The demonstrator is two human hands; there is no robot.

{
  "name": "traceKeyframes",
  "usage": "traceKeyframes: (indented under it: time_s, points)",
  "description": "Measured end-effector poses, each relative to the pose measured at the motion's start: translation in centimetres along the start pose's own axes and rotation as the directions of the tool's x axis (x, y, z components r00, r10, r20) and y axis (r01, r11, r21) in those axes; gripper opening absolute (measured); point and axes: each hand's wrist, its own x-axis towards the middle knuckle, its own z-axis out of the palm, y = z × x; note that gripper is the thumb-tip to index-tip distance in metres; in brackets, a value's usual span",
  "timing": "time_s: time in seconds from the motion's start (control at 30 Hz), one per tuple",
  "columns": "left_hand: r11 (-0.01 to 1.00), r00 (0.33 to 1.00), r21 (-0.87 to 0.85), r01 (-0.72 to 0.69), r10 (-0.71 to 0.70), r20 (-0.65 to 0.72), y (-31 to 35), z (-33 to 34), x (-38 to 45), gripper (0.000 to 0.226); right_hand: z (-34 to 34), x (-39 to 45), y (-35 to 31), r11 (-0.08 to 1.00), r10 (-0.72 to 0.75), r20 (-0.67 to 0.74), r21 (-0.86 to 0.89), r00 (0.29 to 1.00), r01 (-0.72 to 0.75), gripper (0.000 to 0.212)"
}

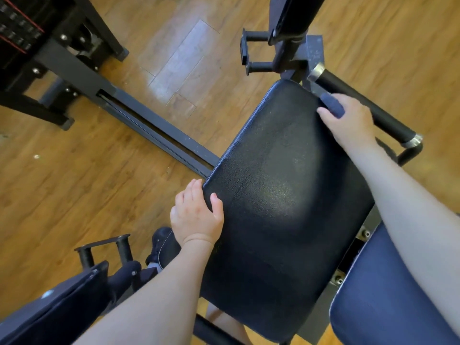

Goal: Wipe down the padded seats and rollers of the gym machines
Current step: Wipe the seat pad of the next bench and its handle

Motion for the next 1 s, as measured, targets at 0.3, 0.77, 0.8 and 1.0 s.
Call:
traceKeyframes:
  time_s: [0.3,0.77,0.8,1.0]
  points:
    - [1.0,1.0,-0.017,-0.001,0.0,-0.02,0.0,0.1,-0.1,0.045,-0.3,-1.2,1.7,0.997,0.029,-0.058,-0.068,0.998,-0.033,0.033]
    - [1.0,0.999,-0.015,0.009,-0.01,-0.043,0.7,-0.5,-0.6,0.042,-0.6,-5.0,6.7,0.992,0.092,-0.238,0.106,0.967,-0.068,0.03]
    - [1.0,0.999,-0.022,0.011,-0.012,-0.043,0.8,-0.6,-0.7,0.042,-0.9,-5.7,7.4,0.986,0.132,-0.265,0.13,0.955,-0.1,0.031]
    - [0.998,0.999,-0.056,0.021,-0.023,-0.036,1.1,-1.1,-1.0,0.038,0.3,-7.1,7.9,0.931,0.344,-0.445,0.275,0.827,-0.239,0.031]
